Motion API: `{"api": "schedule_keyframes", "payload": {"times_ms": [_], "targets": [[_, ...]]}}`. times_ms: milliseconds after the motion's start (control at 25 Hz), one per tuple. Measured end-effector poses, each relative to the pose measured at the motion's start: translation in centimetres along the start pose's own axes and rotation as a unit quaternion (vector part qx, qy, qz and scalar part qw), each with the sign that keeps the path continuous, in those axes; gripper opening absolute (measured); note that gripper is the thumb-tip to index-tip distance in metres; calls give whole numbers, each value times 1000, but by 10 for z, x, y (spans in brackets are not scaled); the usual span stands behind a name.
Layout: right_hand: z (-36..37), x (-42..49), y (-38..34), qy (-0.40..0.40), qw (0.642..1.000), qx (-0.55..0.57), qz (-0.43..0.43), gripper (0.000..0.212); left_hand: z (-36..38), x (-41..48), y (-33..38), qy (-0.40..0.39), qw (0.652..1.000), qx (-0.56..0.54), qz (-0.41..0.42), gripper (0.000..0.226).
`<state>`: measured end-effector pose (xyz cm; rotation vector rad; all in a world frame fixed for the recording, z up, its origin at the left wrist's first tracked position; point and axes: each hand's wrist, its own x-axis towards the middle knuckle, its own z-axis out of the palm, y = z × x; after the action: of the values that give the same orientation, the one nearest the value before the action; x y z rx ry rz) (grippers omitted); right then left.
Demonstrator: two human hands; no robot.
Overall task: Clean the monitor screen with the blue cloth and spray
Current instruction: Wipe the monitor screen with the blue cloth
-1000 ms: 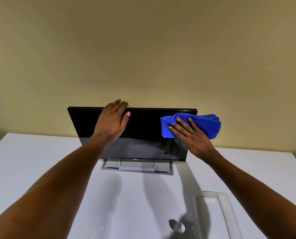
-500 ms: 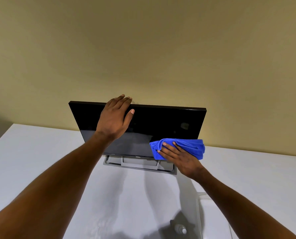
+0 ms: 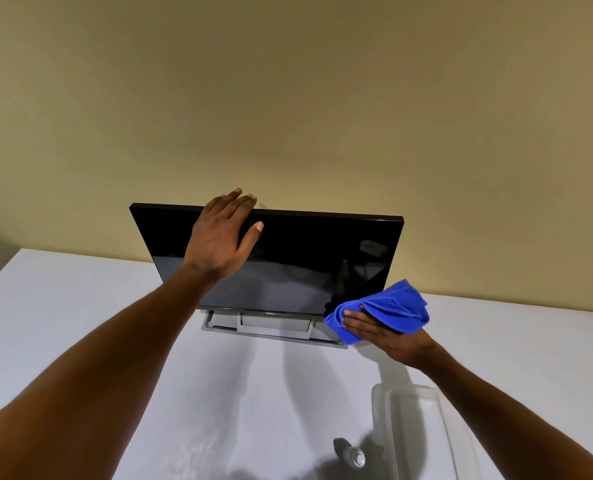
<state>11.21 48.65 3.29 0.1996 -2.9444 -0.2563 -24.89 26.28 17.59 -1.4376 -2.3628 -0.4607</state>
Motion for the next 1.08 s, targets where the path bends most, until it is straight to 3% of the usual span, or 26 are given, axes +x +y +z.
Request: {"api": "schedule_keyframes", "payload": {"times_ms": [40, 80, 160, 320, 440, 680, 800, 1080], "targets": [[-6, -4, 1, -6, 994, 102, 25, 47, 0, 0, 0, -3, 1000, 2, -3, 59], [-18, -3, 5, -6, 993, 116, 28, 46, -1, 0, 1, -6, 1000, 4, -5, 60], [-34, -2, 23, -16, 999, -25, -31, 47, -2, 1, 2, -12, 1000, 6, -7, 60], [-66, 14, 56, 52, 997, -43, -45, 56, -5, 1, 5, -21, 1000, 8, -9, 62], [-91, 28, 73, 52, 993, -98, -24, 66, -7, 1, 5, -28, 1000, 8, -10, 64], [-102, 70, 63, 135, 973, -138, 128, 81, -4, 0, 3, -31, 999, 9, -11, 65], [-73, 77, 35, 125, 972, -113, 165, 80, -3, 0, 3, -24, 1000, 10, -6, 64], [-17, 114, -23, 50, 994, -83, 50, 85, 2, 1, 3, 0, 1000, 11, -4, 62]]}}
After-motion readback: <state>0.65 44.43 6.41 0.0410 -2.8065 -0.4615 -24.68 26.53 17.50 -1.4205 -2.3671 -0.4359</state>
